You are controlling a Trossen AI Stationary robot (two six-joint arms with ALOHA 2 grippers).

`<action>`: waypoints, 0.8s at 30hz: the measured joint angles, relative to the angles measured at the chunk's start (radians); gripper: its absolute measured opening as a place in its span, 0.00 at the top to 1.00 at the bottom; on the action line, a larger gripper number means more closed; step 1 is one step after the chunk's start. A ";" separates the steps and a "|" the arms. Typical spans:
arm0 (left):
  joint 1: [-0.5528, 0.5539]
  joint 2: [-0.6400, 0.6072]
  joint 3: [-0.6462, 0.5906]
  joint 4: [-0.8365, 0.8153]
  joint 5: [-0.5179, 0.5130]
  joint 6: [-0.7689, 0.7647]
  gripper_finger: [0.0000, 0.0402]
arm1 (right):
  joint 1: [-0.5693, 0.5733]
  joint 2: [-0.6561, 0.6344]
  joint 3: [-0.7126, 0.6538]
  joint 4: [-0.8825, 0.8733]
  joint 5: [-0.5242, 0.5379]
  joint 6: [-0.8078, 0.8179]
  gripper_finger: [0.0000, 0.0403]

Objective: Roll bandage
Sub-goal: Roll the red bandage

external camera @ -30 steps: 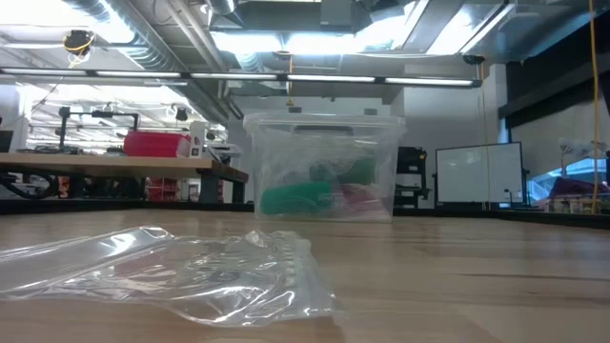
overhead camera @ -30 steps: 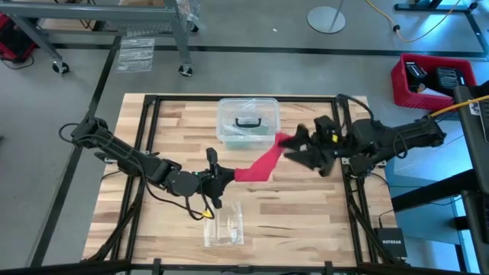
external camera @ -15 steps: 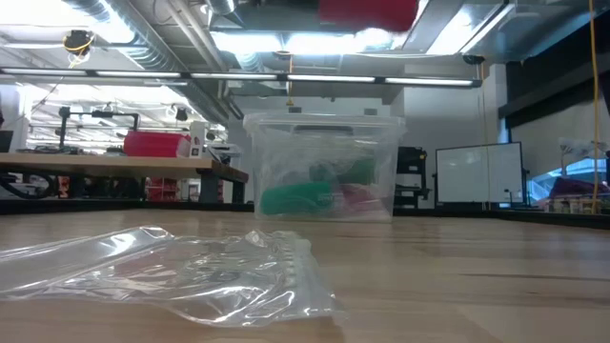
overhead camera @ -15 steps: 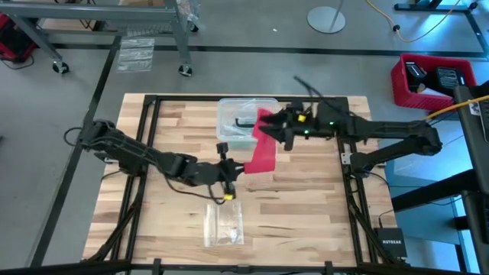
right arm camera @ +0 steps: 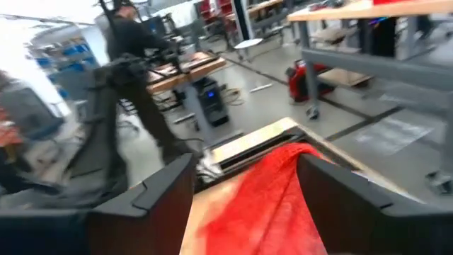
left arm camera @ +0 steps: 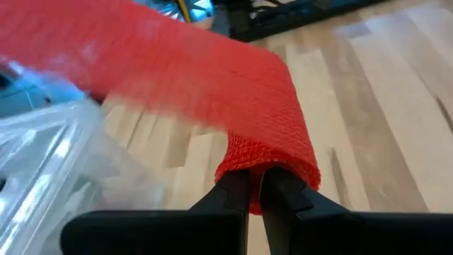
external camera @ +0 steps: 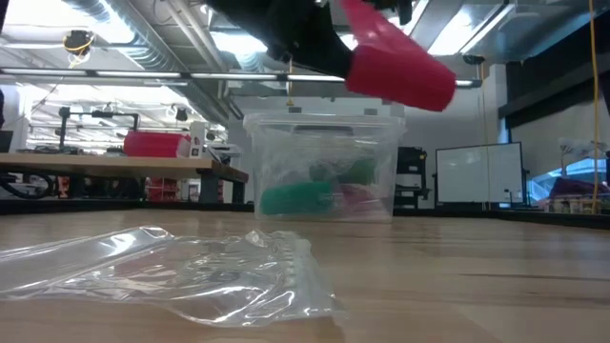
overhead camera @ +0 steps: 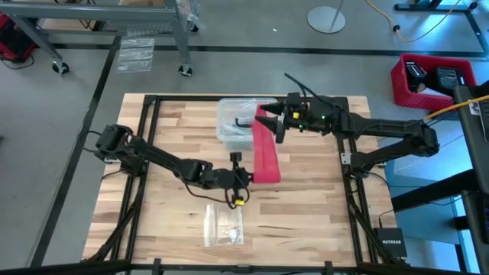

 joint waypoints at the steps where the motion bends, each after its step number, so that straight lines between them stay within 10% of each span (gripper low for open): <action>1: -0.005 0.007 0.000 0.007 0.000 0.011 0.97 | -0.012 0.000 0.000 -0.011 0.000 -0.014 0.37; 24: -0.049 0.008 0.000 0.002 0.001 -0.021 0.97 | -0.028 -0.055 0.000 -0.471 -0.008 -0.111 0.37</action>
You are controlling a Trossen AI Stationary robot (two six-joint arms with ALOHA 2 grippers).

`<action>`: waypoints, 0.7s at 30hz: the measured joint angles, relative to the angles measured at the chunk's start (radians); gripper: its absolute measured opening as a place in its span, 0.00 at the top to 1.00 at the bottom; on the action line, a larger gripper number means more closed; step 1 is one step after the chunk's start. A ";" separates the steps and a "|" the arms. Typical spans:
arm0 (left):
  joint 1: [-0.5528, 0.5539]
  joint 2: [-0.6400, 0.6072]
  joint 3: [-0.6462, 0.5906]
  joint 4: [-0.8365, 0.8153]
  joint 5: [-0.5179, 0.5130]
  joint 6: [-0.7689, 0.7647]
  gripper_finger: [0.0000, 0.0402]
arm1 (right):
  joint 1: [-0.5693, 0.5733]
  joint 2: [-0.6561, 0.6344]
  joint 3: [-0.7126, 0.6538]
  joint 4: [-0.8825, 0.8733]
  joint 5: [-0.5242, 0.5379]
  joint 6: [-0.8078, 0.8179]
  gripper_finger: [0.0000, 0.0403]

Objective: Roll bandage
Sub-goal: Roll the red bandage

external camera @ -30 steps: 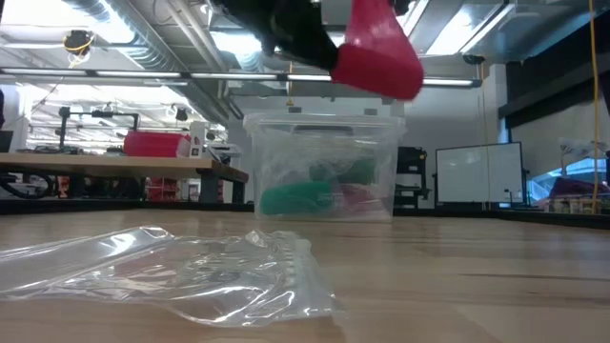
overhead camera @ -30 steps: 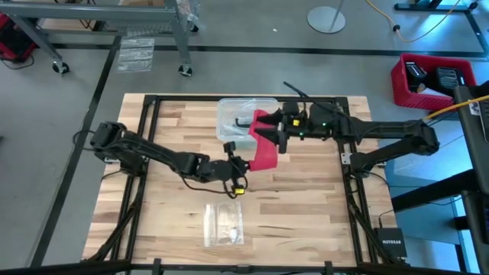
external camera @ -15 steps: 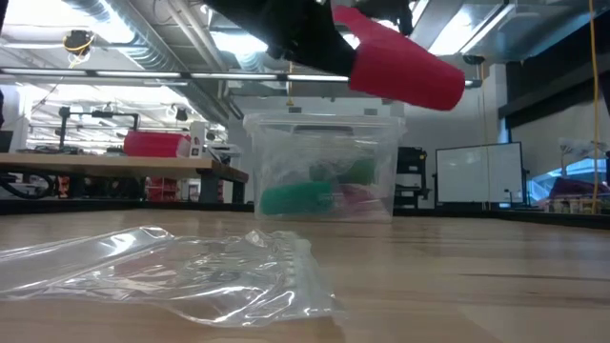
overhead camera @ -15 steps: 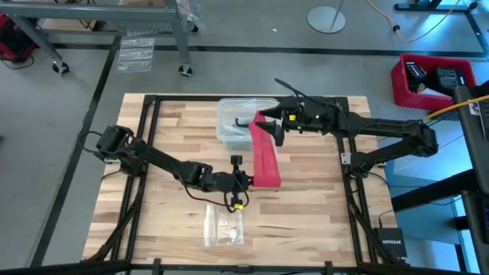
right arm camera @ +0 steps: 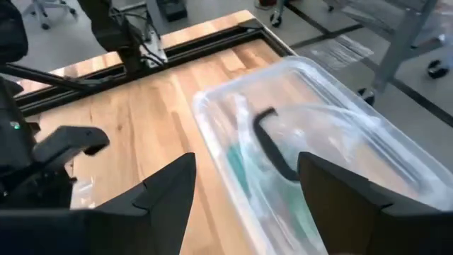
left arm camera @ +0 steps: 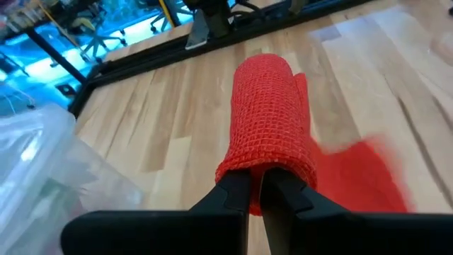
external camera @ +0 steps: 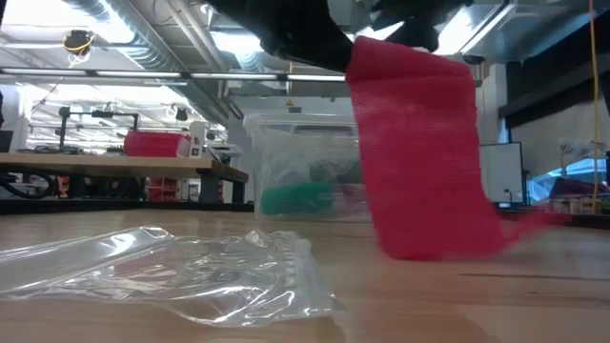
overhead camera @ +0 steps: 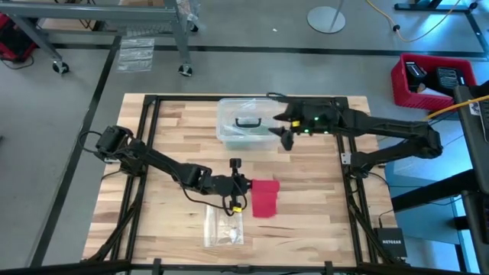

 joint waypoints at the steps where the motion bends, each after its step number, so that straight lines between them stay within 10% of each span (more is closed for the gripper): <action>1: -0.001 0.000 0.000 -0.007 0.002 -0.013 0.97 | -0.001 -0.021 0.006 -0.041 0.004 0.002 0.37; 10: 0.001 -0.013 0.001 0.009 -0.121 -0.027 0.97 | 0.117 -0.200 0.088 -0.212 -0.081 0.029 0.37; 21: 0.008 -0.154 0.026 0.114 -0.131 0.313 0.97 | 0.444 -0.312 -0.230 -0.178 0.194 0.005 0.37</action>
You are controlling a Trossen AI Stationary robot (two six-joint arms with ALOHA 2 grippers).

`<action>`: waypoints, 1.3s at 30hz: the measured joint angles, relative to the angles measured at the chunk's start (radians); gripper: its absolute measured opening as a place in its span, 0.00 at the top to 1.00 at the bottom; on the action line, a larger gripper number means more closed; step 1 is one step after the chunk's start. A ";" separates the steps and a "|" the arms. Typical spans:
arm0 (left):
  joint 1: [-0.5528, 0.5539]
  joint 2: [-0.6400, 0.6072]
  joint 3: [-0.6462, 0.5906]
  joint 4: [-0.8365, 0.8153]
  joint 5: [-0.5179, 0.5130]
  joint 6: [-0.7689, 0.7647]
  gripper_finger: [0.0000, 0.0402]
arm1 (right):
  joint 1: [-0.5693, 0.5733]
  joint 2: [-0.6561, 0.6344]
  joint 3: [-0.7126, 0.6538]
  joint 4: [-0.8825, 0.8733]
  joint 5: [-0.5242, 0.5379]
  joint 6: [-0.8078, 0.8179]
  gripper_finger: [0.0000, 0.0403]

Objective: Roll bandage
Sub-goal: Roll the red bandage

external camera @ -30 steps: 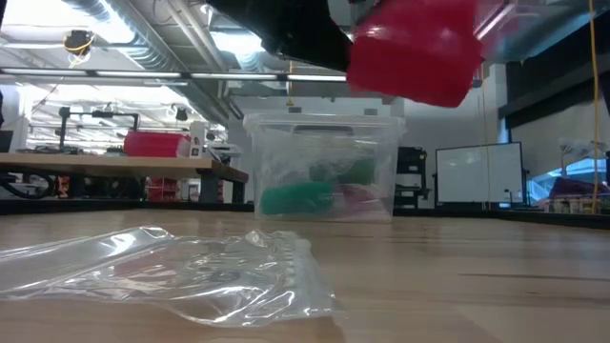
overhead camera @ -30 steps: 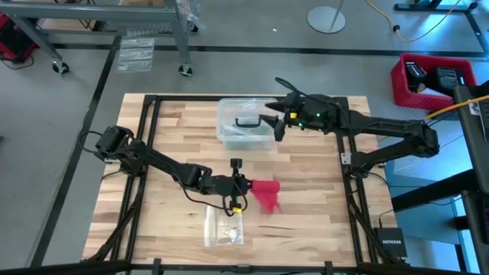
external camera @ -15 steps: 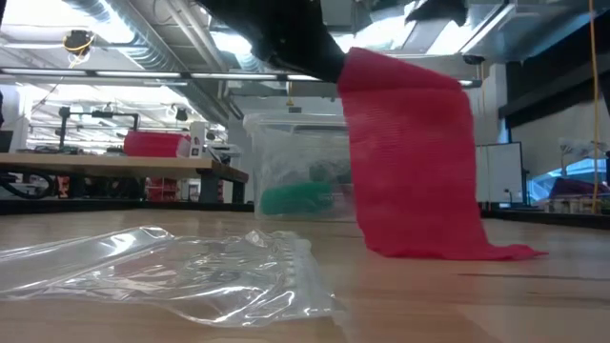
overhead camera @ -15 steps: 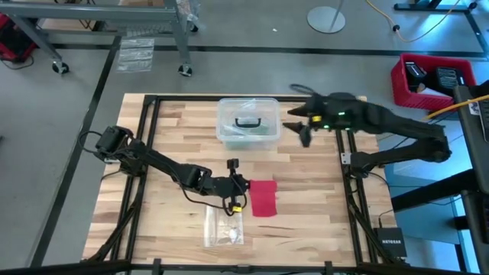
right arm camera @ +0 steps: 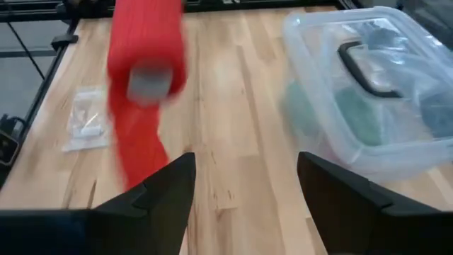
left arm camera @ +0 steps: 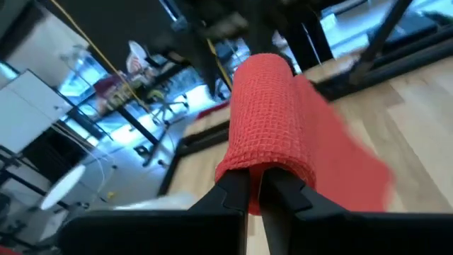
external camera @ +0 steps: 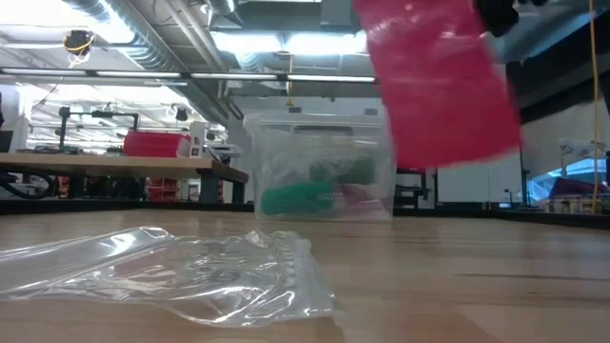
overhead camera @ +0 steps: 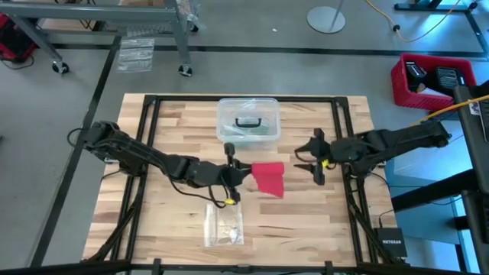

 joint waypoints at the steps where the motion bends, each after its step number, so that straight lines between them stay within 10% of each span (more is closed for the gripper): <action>1: 0.002 -0.009 0.000 0.004 -0.001 0.009 0.97 | 0.021 -0.024 -0.038 0.021 0.014 0.002 0.37; 12: 0.057 -0.020 0.000 0.005 0.000 0.044 0.97 | 0.087 -0.083 -0.377 0.318 -0.109 0.234 0.37; 39: 0.065 -0.020 -0.001 0.041 0.001 0.027 0.97 | 0.086 0.282 -0.413 0.836 0.111 -0.063 0.51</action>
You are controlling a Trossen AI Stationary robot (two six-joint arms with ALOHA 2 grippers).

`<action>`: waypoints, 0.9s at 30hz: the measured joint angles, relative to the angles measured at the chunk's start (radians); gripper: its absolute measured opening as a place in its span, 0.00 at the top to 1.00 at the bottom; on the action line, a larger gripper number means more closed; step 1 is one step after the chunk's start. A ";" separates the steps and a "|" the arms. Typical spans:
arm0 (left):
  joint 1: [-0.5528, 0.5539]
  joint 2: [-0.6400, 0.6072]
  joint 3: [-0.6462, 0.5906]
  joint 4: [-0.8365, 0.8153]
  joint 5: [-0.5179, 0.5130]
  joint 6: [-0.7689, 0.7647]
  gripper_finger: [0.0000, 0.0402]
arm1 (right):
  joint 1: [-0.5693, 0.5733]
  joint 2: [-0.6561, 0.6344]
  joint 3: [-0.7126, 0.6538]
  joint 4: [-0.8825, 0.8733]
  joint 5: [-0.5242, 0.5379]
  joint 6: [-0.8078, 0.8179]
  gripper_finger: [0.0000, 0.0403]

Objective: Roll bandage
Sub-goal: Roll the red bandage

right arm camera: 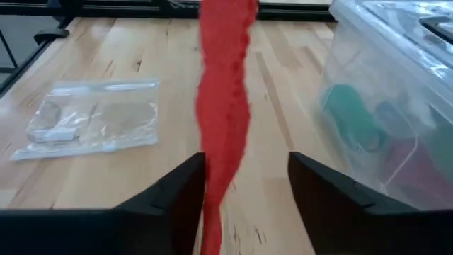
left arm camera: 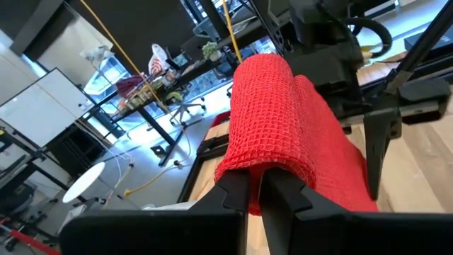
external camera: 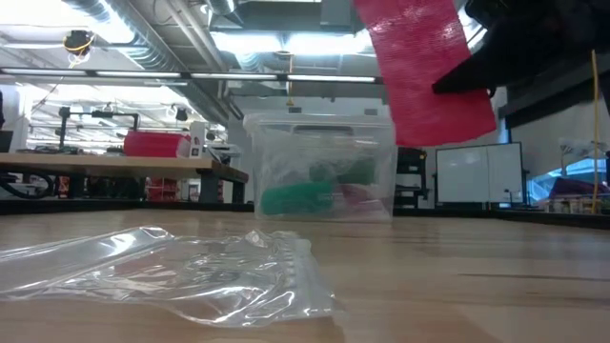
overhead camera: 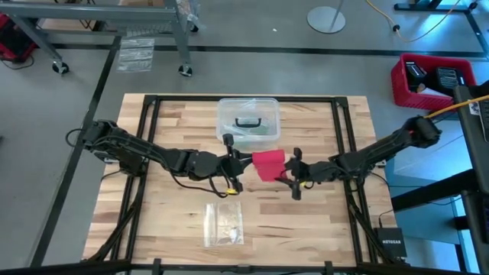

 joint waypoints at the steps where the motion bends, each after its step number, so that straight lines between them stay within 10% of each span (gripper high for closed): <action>1: 0.000 0.000 0.000 0.000 0.000 0.000 0.97 | 0.000 0.013 0.000 0.019 0.003 -0.009 0.54; 9: 0.002 0.001 0.000 0.073 0.000 -0.001 0.97 | 0.001 0.122 0.000 0.167 -0.026 -0.040 0.96; 27: 0.030 0.006 0.000 0.180 -0.059 0.056 0.97 | 0.187 0.143 0.029 0.257 0.093 0.004 0.98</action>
